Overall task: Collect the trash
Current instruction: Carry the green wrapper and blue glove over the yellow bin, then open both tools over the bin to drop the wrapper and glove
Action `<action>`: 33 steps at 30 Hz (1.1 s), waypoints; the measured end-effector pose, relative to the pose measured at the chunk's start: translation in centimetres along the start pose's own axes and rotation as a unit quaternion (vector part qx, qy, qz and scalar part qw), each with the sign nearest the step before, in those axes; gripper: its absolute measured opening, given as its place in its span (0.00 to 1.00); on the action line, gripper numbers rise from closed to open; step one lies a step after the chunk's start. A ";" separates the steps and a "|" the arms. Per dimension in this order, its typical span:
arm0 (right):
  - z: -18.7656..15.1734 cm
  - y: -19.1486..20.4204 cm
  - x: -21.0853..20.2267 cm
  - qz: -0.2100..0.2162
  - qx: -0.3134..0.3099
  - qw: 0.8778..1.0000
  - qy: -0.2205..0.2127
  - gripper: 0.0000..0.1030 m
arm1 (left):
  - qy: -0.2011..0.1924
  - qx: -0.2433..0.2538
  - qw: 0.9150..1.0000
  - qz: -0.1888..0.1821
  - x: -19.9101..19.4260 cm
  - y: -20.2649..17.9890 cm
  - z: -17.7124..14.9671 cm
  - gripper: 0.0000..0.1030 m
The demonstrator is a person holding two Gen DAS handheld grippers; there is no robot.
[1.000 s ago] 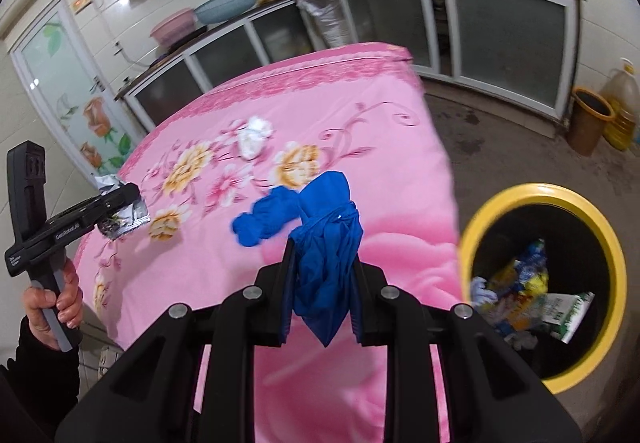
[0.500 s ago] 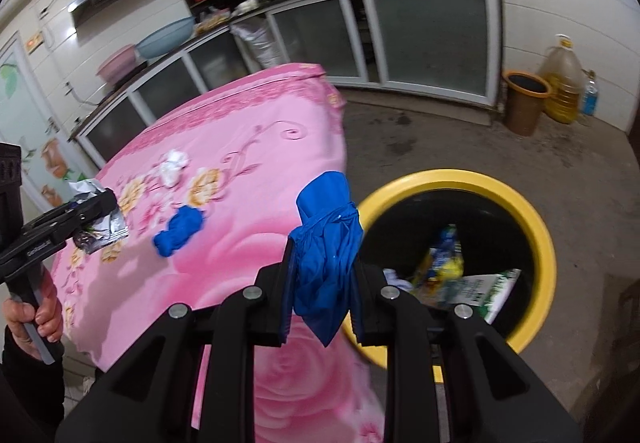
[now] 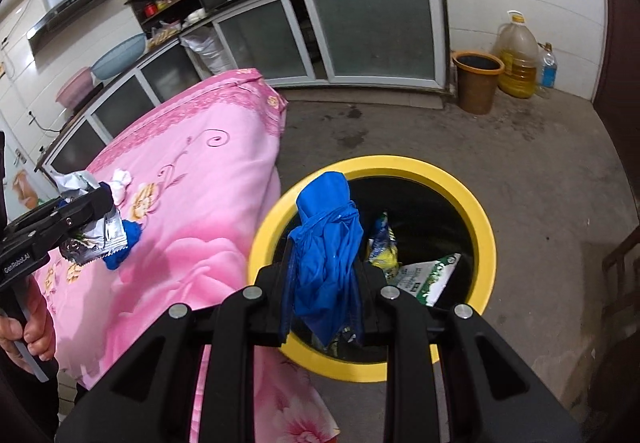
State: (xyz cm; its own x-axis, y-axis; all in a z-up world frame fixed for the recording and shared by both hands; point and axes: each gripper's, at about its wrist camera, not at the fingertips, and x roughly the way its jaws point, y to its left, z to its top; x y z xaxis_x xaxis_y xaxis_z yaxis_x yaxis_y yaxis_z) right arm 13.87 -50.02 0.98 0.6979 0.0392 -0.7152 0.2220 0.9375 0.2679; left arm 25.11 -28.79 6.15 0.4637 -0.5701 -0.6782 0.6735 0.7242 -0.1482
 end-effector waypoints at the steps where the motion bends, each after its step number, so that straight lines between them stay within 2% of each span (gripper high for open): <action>1: 0.0 -0.4 0.2 -0.003 0.003 1.000 0.002 0.22 | 0.002 0.002 1.000 -0.004 0.5 -0.4 0.2 0.33; 18: -0.7 -4.1 2.9 -0.020 0.032 0.999 0.029 0.22 | 0.044 0.009 0.998 -0.034 8.6 -4.1 1.6 0.33; 30: -1.0 -5.3 4.4 -0.030 0.046 0.997 0.050 0.23 | 0.061 0.005 0.997 -0.042 11.2 -4.6 1.7 0.34; 33: -0.9 -5.2 4.7 -0.029 0.050 0.997 0.059 0.24 | 0.063 -0.003 0.997 -0.043 11.3 -4.4 1.7 0.41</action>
State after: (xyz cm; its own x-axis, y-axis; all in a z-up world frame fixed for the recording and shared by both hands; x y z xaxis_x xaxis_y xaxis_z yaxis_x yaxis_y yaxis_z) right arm 15.38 -54.43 -4.37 0.5984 0.0308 -0.8006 0.3306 0.9007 0.2818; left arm 28.40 -39.09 0.37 0.3283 -0.5779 -0.7472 0.7038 0.6772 -0.2146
